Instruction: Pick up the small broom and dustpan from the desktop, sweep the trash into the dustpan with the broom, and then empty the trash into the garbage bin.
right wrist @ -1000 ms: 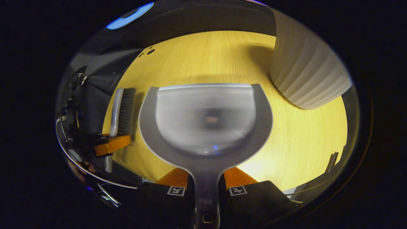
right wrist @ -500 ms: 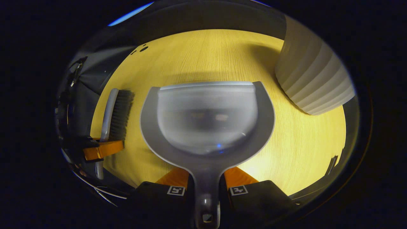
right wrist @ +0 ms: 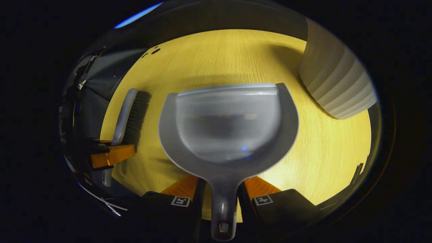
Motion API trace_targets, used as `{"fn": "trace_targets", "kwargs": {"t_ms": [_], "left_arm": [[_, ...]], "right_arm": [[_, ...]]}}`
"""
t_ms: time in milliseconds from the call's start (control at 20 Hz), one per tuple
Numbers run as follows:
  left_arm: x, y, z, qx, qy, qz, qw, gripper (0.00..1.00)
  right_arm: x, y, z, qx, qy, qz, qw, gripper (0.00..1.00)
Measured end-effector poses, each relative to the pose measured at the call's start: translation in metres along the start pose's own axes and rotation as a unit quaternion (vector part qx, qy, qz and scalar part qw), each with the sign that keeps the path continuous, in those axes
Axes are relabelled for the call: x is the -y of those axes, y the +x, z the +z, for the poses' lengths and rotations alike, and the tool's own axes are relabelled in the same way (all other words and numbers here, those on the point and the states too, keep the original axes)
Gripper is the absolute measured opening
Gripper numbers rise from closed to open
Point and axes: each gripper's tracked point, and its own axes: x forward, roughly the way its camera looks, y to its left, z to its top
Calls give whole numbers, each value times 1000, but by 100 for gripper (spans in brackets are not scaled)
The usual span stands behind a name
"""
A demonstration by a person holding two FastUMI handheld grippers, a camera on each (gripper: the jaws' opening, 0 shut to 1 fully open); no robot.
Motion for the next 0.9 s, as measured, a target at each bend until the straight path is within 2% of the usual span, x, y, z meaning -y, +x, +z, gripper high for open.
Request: {"fn": "trace_targets", "kwargs": {"t_ms": [50, 100, 150, 200, 250, 400, 650, 800, 900], "left_arm": [[0, -3, 1, 5, 5, 1, 1000, 32], [2, -5, 2, 8, 6, -3, 1000, 35], [6, -9, 1, 12, 4, -11, 1000, 34], [8, -14, 3, 18, 0, -16, 1000, 44], [8, -19, 5, 26, -1, -19, 999, 54], [2, -42, 9, 59, 3, -5, 998, 98], [7, -103, 30, 152, 1, 0, 988, 96], [14, -151, 50, 235, -22, -13, 972, 96], [14, -188, 59, 297, -33, -4, 954, 97]], "right_arm": [[0, -2, 1, 2, 1, 1, 1000, 54], [-4, -5, 2, 6, 5, 11, 1000, 70], [-3, -7, 5, 16, 10, 13, 1000, 74], [0, -12, 8, 26, 13, 8, 1000, 78], [3, -20, 11, 32, 15, 7, 999, 94], [6, -43, 22, 64, 19, 2, 998, 100], [17, -102, 60, 150, 11, -11, 989, 99], [25, -143, 86, 214, -2, -21, 977, 99], [25, -174, 99, 259, -11, -22, 966, 99]]}}
